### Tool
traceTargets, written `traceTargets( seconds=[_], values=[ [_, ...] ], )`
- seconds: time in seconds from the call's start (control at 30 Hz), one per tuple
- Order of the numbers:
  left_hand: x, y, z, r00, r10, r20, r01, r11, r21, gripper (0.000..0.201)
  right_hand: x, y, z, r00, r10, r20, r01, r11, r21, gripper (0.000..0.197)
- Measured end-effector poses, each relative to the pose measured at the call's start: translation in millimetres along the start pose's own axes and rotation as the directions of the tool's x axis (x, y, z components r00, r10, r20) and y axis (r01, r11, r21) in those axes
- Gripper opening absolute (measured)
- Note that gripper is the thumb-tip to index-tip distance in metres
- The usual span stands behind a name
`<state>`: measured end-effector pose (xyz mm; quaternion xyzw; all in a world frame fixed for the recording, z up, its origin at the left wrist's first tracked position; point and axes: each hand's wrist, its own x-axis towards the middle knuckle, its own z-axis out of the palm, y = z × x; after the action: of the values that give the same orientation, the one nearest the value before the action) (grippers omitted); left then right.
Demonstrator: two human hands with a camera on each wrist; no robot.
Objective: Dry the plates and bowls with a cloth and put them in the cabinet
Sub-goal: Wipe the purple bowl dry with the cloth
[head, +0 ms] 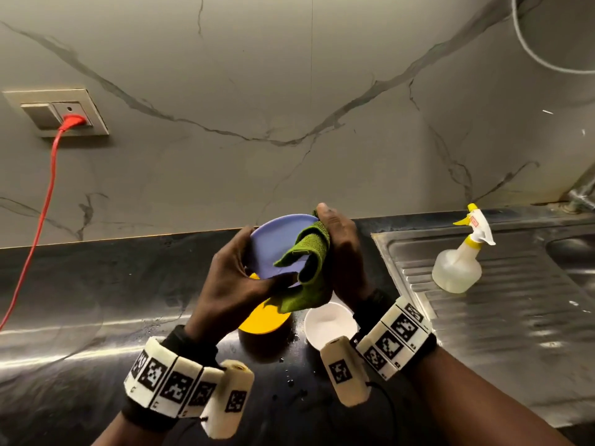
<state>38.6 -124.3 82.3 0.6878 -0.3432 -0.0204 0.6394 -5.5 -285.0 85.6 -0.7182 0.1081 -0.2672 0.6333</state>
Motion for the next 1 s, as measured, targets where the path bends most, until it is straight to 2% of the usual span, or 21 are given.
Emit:
traceTargets(
  seconds=[0.07, 0.13, 0.2, 0.3, 0.37, 0.43, 0.5, 0.53, 0.6, 0.67, 0.73, 0.77, 0.8, 0.87, 0.97, 1.0],
  values=[
    [4.8, -4.6, -4.9, 0.997, 0.029, 0.070, -0.043, 0.978, 0.204, 0.052, 1.1, 2.0, -1.2, 0.995, -0.087, 0.058, 0.093, 0.987, -0.128, 0.047],
    [8.2, -6.9, -6.7, 0.979, 0.111, 0.170, -0.169, 0.911, 0.375, 0.043, -0.8, 3.2, 1.6, 0.963, -0.259, 0.075, 0.270, 0.926, -0.264, 0.044],
    [6.9, -2.6, -0.9, 0.965, 0.155, 0.210, -0.227, 0.897, 0.379, 0.036, -6.9, 0.3, 9.4, 0.922, -0.379, 0.081, 0.382, 0.853, -0.355, 0.034],
    [1.3, -2.4, 9.5, 0.963, 0.186, 0.197, -0.238, 0.926, 0.292, 0.031, -12.8, 0.9, 19.0, 0.873, -0.472, 0.124, 0.463, 0.722, -0.514, 0.032],
    [-2.5, -4.0, 10.7, 0.964, 0.212, 0.158, -0.247, 0.937, 0.248, 0.031, -15.2, -0.8, 22.9, 0.870, -0.478, 0.120, 0.464, 0.713, -0.526, 0.034],
    [-3.2, -9.0, 7.2, 0.972, 0.201, 0.126, -0.225, 0.949, 0.221, 0.024, -13.0, -1.4, 22.1, 0.877, -0.473, 0.087, 0.462, 0.777, -0.427, 0.031],
    [-4.5, -10.7, 3.6, 0.989, 0.138, 0.058, -0.147, 0.970, 0.195, 0.039, -6.3, 9.2, 17.8, 0.878, -0.479, 0.011, 0.457, 0.828, -0.324, 0.026],
    [-5.3, -11.7, 3.2, 0.996, 0.090, 0.025, -0.093, 0.986, 0.141, 0.046, -2.1, 14.1, 14.8, 0.898, -0.440, -0.027, 0.418, 0.869, -0.266, 0.034],
    [-6.8, -12.4, 2.4, 1.000, -0.018, -0.008, 0.018, 1.000, -0.008, 0.045, 2.2, 19.8, 12.0, 0.944, -0.323, -0.074, 0.311, 0.940, -0.137, 0.050],
    [-6.6, -15.2, 2.3, 0.997, -0.076, 0.019, 0.077, 0.996, -0.047, 0.047, 2.8, 27.1, 9.0, 0.931, -0.350, -0.104, 0.328, 0.926, -0.185, 0.040],
    [-3.3, -15.5, 0.4, 0.996, -0.042, 0.080, 0.035, 0.995, 0.089, 0.044, -0.9, 20.2, 11.7, 0.964, -0.246, -0.099, 0.224, 0.956, -0.187, 0.034],
    [-0.2, -14.7, 0.2, 0.991, 0.012, 0.132, -0.037, 0.982, 0.187, 0.041, -2.3, 17.4, 12.3, 0.962, -0.266, -0.057, 0.246, 0.940, -0.235, 0.035],
    [2.3, -12.5, 1.5, 0.981, 0.073, 0.178, -0.120, 0.957, 0.264, 0.036, -3.6, 12.7, 14.5, 0.942, -0.336, -0.006, 0.316, 0.892, -0.323, 0.034],
    [5.6, -4.4, 4.4, 0.964, 0.153, 0.216, -0.217, 0.924, 0.314, 0.028, -4.8, 7.9, 18.3, 0.893, -0.447, 0.054, 0.421, 0.787, -0.451, 0.031],
    [6.6, 1.7, 7.5, 0.956, 0.225, 0.186, -0.273, 0.916, 0.294, 0.032, -6.4, 2.8, 21.4, 0.821, -0.569, 0.043, 0.516, 0.709, -0.480, 0.033],
    [5.2, 1.4, 7.0, 0.958, 0.227, 0.176, -0.271, 0.919, 0.287, 0.029, -6.1, 2.8, 21.1, 0.813, -0.581, 0.035, 0.527, 0.710, -0.466, 0.034]
  ],
)
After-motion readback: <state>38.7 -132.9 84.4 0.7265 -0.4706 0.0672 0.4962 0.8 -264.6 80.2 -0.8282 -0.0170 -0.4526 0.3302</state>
